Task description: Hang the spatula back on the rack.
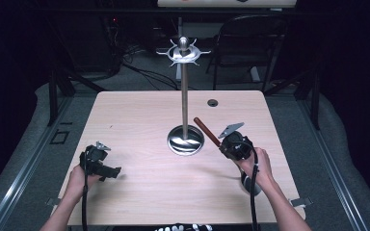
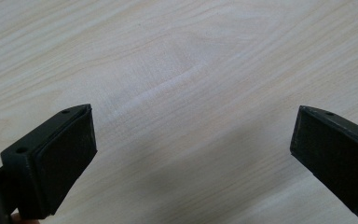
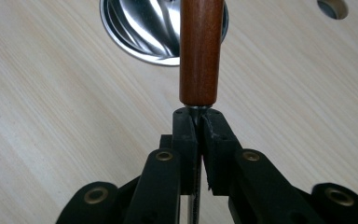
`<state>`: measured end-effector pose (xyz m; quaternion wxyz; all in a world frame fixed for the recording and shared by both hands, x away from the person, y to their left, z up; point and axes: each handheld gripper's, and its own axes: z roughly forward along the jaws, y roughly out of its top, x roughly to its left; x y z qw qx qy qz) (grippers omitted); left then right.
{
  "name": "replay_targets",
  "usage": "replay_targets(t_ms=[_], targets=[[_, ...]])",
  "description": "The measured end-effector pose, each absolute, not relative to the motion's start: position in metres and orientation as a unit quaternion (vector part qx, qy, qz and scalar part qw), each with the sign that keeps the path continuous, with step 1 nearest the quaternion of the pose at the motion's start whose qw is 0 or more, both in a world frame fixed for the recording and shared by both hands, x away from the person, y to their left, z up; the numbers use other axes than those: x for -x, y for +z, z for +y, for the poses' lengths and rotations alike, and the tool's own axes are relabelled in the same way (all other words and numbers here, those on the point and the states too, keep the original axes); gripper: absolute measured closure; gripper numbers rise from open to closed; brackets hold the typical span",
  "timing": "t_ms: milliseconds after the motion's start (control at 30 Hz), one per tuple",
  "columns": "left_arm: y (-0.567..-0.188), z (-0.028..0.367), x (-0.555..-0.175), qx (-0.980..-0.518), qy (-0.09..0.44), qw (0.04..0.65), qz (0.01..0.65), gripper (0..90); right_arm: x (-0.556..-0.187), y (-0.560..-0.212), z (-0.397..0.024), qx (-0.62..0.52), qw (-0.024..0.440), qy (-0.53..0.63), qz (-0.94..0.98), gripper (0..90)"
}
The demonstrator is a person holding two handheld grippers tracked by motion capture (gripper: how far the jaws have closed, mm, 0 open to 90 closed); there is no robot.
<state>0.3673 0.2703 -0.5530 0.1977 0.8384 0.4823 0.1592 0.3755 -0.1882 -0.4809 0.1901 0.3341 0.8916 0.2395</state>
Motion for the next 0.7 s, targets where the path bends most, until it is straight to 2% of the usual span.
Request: replay_targets(t_ms=[700], targets=[[-0.551,0.271,-0.367,-0.835,0.167,0.201,0.485,0.0,-0.372,-0.463,-0.192,-0.348,0.226,0.304,0.858,85.1]])
